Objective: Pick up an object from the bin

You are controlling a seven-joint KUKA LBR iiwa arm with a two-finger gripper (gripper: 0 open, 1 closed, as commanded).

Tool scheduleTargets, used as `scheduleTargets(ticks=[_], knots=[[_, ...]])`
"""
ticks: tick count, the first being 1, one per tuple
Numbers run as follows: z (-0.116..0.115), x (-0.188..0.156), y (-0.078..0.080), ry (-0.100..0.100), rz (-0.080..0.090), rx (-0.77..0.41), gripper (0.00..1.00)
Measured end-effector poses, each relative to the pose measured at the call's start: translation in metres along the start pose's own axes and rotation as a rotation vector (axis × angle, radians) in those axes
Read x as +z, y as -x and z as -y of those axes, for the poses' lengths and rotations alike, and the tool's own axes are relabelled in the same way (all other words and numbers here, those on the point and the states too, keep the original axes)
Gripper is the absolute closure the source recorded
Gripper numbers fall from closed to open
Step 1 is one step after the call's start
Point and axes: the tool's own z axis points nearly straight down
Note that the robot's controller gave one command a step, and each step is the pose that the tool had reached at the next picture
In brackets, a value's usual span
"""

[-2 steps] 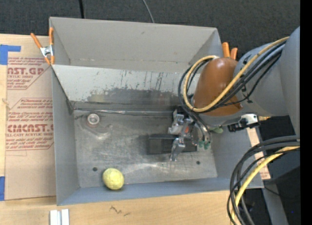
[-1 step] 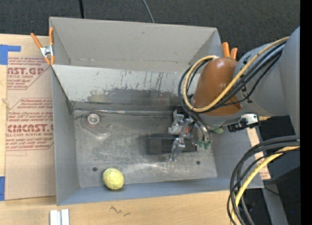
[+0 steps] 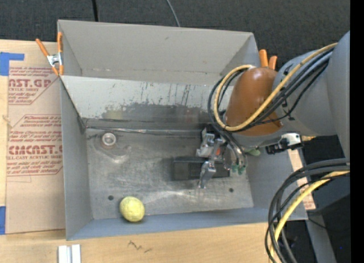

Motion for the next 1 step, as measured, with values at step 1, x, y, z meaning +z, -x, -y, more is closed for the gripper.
scheduleTargets(ticks=[1], knots=[[0.0000,0.0000,0.0000,0.000,0.000,0.000,1.00]])
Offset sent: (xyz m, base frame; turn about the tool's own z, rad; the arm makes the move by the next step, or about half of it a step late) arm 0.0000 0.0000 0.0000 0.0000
